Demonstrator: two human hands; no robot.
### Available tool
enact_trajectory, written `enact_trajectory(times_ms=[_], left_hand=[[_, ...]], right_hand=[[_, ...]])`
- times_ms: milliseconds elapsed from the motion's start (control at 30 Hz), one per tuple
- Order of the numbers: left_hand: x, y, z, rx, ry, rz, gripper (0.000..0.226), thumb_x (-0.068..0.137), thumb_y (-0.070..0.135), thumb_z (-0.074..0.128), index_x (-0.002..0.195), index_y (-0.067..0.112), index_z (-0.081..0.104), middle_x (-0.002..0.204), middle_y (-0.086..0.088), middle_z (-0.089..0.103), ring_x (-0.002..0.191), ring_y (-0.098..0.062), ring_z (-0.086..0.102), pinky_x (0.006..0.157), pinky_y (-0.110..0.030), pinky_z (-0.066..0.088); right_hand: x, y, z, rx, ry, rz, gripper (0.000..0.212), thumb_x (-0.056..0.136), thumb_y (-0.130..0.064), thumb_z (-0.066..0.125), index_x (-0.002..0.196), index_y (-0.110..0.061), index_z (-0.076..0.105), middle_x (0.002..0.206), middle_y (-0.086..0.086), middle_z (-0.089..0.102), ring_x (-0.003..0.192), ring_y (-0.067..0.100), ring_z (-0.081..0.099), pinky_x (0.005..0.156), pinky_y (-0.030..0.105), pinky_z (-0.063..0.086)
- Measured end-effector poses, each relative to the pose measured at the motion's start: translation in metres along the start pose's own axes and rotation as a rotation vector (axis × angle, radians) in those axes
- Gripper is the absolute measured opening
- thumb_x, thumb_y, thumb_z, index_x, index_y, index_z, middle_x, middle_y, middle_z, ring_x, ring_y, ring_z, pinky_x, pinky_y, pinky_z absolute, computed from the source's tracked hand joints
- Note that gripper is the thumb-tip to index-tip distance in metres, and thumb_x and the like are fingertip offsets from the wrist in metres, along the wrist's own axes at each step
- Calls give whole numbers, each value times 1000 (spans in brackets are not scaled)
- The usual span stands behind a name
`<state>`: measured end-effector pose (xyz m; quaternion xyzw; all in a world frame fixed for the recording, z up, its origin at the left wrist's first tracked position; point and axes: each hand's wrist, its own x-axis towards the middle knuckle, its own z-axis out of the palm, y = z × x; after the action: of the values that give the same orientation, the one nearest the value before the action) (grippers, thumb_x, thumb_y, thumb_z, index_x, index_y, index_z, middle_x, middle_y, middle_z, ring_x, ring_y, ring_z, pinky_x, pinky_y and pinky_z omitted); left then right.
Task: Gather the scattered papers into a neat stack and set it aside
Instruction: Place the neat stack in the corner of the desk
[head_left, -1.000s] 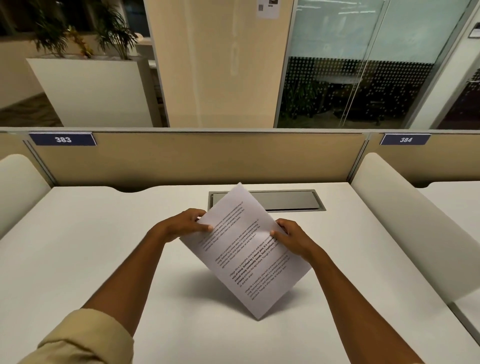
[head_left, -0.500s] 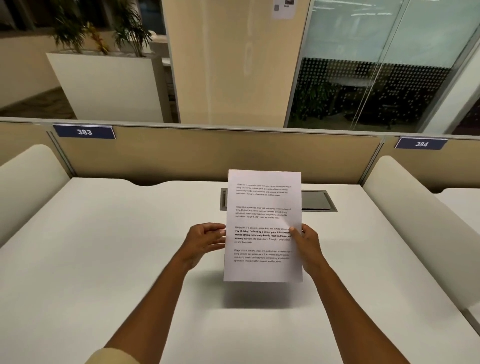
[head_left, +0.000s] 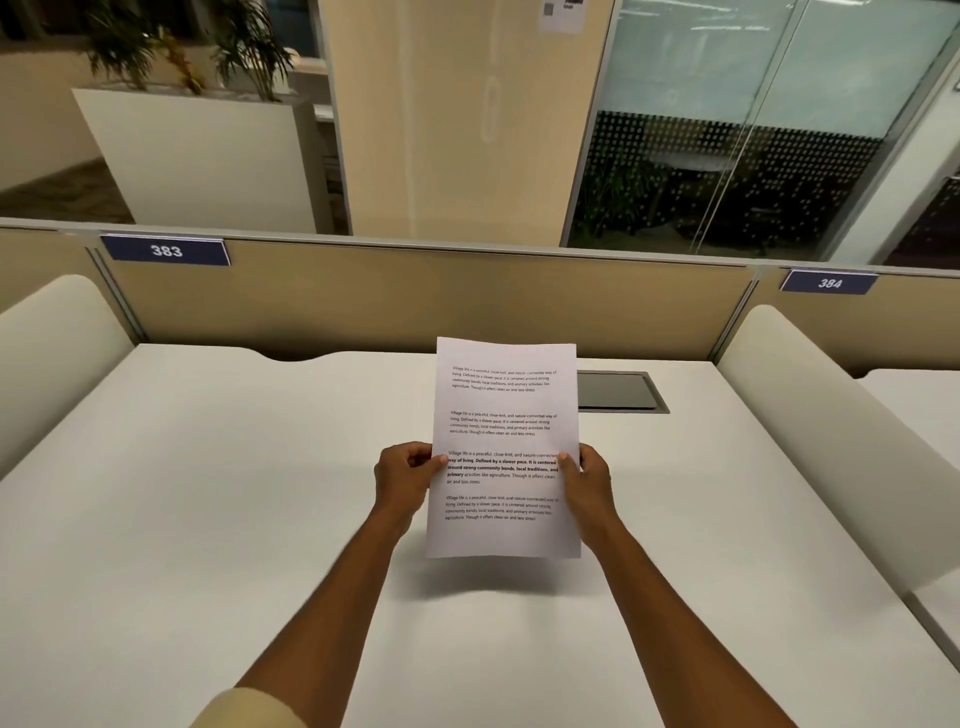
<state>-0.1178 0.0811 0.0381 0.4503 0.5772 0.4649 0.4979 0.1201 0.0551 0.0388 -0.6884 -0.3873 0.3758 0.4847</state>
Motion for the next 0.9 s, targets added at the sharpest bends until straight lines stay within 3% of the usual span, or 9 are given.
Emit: enact_trajectory(times_ms=[133,400,567,800,900], left_hand=[[-6,-4,-5,58,40,-9,6,80,8,77,85,10,75,88,-8,76,85,-29,73,82,-45,60],[-19,7,-20,169,195,-70,7,77,7,79,79,6,73,88,-11,75,78,-27,70,78,-38,60],[-26,21,-30,244,290,-83,13,75,7,80,68,9,69,84,-11,74,78,-29,70,77,-38,60],[-38,25,-51,279,380,-107,15,74,9,82,72,1,70,85,-13,74,77,-30,69,76,-43,61],[-39,24,-69,268,415,-126,15,72,9,83,68,7,69,87,-13,74,77,-29,69,76,-41,61]], right_hand=[[-2,4,4,-61,24,12,20,98,-19,52,112,-8,62,109,9,69,96,29,67,87,43,56],[-2,2,13,-33,-19,32,3,87,-14,67,86,-14,70,90,5,73,83,27,71,81,40,59],[5,-3,18,44,-146,72,13,84,-13,70,96,-9,74,94,4,75,84,22,72,76,32,57],[14,-4,38,112,-315,94,10,84,-6,70,92,-12,73,100,10,75,93,28,71,88,43,58],[13,-6,56,126,-361,107,15,85,-5,70,99,-6,72,104,13,74,96,30,71,88,43,58]])
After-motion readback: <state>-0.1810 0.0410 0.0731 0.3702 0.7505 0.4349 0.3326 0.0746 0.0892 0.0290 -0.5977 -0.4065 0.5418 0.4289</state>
